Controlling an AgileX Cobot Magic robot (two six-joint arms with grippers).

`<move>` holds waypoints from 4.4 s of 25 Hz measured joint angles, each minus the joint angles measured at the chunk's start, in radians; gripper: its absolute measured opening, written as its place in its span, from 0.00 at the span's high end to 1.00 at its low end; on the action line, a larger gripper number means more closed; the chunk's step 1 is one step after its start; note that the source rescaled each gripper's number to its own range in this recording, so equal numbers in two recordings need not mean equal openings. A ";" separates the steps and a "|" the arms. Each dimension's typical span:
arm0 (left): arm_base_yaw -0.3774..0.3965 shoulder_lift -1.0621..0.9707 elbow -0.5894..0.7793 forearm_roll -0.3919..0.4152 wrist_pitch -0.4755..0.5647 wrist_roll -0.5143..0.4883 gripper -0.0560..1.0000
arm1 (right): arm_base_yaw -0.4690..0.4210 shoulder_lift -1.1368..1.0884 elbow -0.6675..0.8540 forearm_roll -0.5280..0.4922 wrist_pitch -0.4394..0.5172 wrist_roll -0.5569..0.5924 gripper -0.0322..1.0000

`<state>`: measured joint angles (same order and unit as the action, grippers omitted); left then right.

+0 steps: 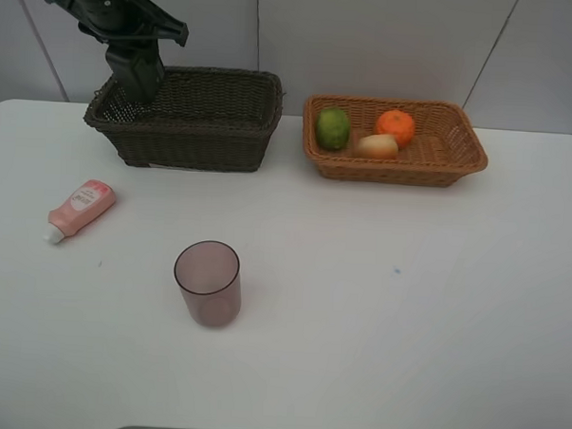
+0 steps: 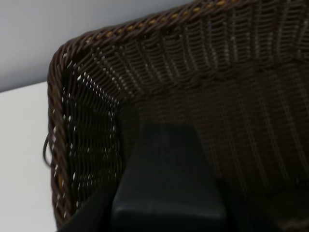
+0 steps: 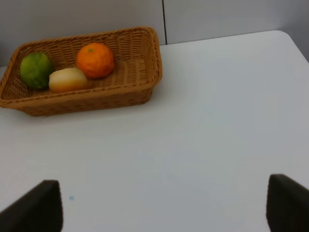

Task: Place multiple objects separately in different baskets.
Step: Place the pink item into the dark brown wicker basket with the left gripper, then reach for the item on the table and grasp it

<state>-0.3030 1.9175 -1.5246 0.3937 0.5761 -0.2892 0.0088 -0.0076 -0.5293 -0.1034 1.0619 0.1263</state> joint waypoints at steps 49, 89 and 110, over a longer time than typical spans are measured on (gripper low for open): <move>0.087 0.124 0.000 -0.167 -0.220 0.020 0.04 | 0.000 0.000 0.000 0.003 0.000 0.000 0.18; -0.250 -0.299 0.437 -0.310 0.317 0.367 0.00 | 0.000 0.000 0.000 0.010 0.000 0.000 0.18; -0.359 -0.164 0.489 -0.384 0.148 0.380 0.00 | 0.000 0.000 0.000 0.010 0.000 0.000 0.18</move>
<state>-0.6624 1.7534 -1.0360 0.0099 0.7245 0.0906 0.0088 -0.0076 -0.5293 -0.0934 1.0619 0.1263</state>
